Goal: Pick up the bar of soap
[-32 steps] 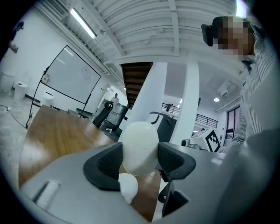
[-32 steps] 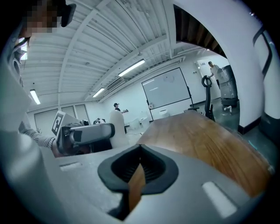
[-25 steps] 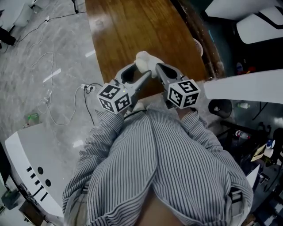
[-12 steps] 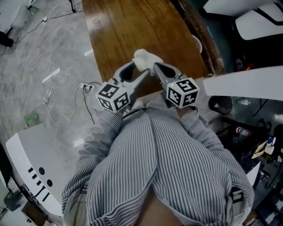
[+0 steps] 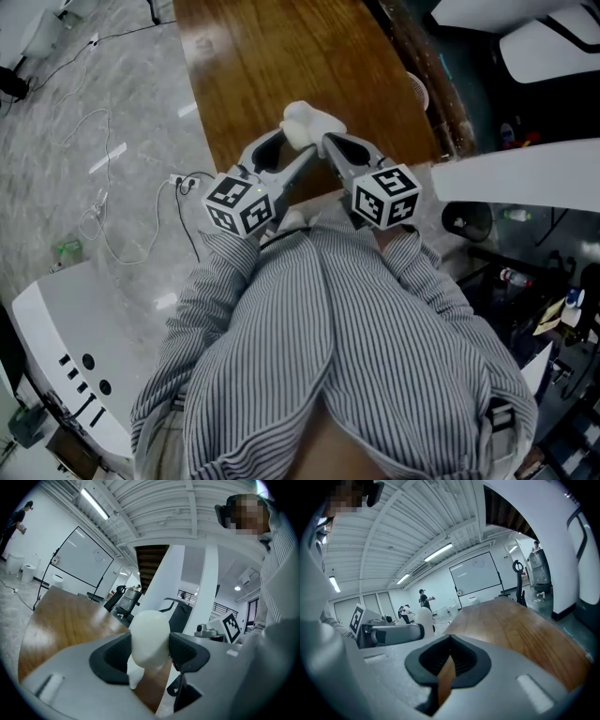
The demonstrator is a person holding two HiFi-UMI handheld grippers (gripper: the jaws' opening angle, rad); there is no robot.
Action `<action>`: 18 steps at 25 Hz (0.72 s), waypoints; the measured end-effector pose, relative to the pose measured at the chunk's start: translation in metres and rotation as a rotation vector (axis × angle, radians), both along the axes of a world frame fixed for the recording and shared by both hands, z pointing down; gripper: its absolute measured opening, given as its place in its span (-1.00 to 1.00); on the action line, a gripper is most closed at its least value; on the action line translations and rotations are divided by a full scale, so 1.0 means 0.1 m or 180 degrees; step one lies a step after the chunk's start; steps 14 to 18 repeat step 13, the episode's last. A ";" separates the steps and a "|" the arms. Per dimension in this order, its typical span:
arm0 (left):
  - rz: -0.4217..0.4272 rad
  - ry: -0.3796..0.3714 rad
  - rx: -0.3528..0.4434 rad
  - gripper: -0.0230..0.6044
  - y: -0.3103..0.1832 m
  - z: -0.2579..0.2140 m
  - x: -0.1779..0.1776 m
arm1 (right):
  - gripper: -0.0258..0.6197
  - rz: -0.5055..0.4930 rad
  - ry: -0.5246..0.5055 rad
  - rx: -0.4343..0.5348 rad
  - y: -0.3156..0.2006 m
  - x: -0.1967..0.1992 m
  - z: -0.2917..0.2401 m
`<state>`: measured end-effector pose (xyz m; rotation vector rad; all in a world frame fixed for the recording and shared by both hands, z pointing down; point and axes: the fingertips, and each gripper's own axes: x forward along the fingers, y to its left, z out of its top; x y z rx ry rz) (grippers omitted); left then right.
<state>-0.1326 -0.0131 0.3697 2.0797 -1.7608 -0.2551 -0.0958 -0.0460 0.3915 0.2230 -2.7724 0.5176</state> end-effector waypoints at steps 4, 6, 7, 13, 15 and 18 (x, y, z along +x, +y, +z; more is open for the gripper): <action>-0.0034 0.0004 -0.0008 -0.10 0.00 0.01 -0.02 | -0.92 0.0006 0.0023 0.0024 0.01 0.02 0.01; -0.0045 -0.0004 -0.0020 -0.10 0.00 0.01 -0.02 | -0.92 0.0016 0.0032 0.0034 0.00 0.04 0.01; -0.0046 -0.0005 -0.0021 -0.10 -0.01 0.01 -0.02 | -0.92 0.0020 0.0036 0.0038 0.00 0.04 0.01; -0.0037 0.0010 -0.0009 -0.10 -0.02 0.01 -0.02 | -0.92 0.0039 0.0086 0.0063 -0.02 0.04 0.04; -0.0037 0.0010 -0.0009 -0.10 -0.02 0.01 -0.02 | -0.92 0.0039 0.0086 0.0063 -0.02 0.04 0.04; -0.0037 0.0010 -0.0009 -0.10 -0.02 0.01 -0.02 | -0.92 0.0039 0.0086 0.0063 -0.02 0.04 0.04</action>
